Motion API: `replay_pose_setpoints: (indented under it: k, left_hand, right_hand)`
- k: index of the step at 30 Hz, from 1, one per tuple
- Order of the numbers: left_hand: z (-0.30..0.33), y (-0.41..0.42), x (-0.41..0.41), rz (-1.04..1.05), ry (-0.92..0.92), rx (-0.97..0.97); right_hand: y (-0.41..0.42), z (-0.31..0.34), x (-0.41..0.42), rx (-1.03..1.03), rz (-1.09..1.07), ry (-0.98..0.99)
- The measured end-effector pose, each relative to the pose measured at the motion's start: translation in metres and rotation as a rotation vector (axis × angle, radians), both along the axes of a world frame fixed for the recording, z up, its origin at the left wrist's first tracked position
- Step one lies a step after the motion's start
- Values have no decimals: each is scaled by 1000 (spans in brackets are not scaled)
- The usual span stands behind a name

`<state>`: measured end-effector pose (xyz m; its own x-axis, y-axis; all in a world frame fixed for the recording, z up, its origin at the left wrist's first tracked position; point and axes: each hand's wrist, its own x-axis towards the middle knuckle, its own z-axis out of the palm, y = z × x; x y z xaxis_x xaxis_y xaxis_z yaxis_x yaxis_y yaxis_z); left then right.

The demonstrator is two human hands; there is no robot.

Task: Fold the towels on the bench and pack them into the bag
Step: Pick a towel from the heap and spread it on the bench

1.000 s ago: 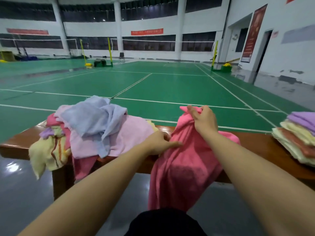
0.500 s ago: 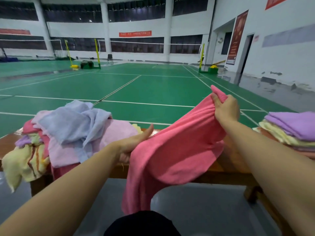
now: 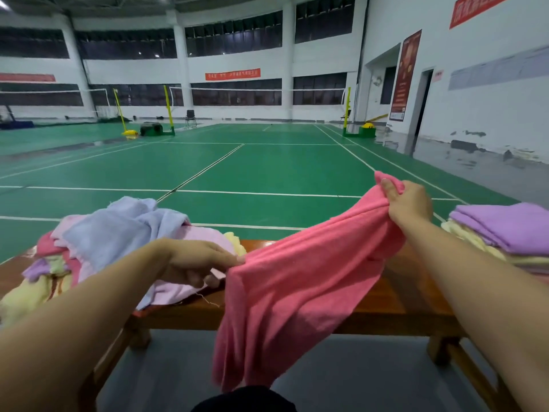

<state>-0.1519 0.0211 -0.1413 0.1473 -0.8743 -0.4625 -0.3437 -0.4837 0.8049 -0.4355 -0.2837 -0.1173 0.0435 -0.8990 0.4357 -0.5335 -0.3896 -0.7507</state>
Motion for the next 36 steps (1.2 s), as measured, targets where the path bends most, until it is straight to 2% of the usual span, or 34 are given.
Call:
replay_pose_setpoints:
  k: [3, 5, 7, 10, 12, 17, 21, 26, 29, 33, 36]
  left_hand:
    - [-1, 4, 3, 77, 96, -9]
    - [0, 1, 8, 223, 209, -91]
    - [3, -3, 13, 365, 224, -158]
    - [16, -11, 10, 458, 106, -212]
    - [26, -18, 7, 474, -116, -204]
    - [68, -36, -10, 536, -678, -287]
    - [98, -40, -32, 618, -935, -345]
    - [110, -40, -29, 793, -918, -504]
    - [119, -34, -40, 836, -922, -639]
    - [134, -24, -58, 868, -942, -720]
    - [143, -15, -73, 897, -887, -808]
  right_hand:
    - [-3, 3, -7, 37, -38, -28]
    - [-6, 2, -11, 99, -24, -85]
    - [-7, 3, -14, 198, -49, -211]
    - [2, 12, -12, 404, -14, -554]
    - [9, 20, -9, 444, 65, -739]
    - [21, 26, -6, 244, -16, -631]
    - [32, 34, -7, 154, -3, -568]
    - [46, 52, -24, 43, 3, -556]
    - [61, 70, -35, -28, -44, -599]
    - [87, 91, -47, -113, -140, -653]
    - [103, 96, -52, -205, -166, -651]
